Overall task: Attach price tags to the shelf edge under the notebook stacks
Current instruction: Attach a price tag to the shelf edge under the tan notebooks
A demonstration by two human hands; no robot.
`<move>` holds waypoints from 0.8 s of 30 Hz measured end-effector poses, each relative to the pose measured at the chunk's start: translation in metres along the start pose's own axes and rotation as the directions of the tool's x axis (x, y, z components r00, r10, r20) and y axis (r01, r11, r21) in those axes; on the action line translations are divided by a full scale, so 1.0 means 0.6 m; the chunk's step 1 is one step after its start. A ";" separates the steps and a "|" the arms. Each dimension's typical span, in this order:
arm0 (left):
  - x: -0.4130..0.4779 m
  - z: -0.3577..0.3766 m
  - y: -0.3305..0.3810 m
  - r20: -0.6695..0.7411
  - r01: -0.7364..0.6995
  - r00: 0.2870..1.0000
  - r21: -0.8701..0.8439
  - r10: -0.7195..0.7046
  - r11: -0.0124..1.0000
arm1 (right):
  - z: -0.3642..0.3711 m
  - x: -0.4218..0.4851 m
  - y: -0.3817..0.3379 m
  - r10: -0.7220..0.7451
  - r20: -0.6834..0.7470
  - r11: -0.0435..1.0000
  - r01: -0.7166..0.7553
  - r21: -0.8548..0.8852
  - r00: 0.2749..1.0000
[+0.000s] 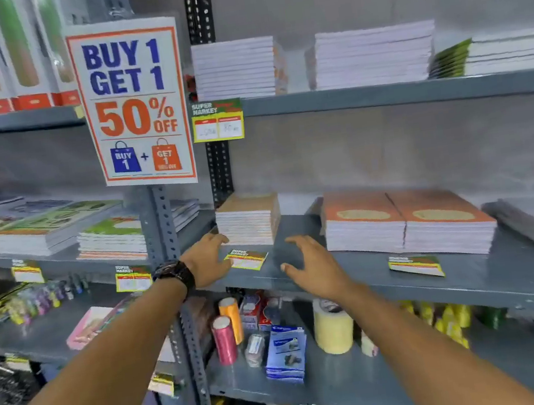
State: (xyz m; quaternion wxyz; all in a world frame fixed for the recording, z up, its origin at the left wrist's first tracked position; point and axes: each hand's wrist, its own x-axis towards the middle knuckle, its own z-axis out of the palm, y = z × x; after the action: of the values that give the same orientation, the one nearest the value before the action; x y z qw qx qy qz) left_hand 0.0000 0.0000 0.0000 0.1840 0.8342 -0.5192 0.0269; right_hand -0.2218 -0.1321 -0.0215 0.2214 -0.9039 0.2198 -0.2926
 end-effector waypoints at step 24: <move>0.153 0.090 -0.081 0.039 0.130 0.989 -0.666 -0.140 0.734 | 0.144 0.163 0.008 0.413 0.059 0.880 -0.415 0.230 0.909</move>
State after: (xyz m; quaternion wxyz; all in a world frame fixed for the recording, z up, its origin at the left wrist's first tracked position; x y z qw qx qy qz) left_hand 0.0768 -0.0773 -0.0421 0.4748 0.7485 -0.4314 -0.1679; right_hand -0.0974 -0.1637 -0.0452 0.3860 -0.8042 0.3704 -0.2587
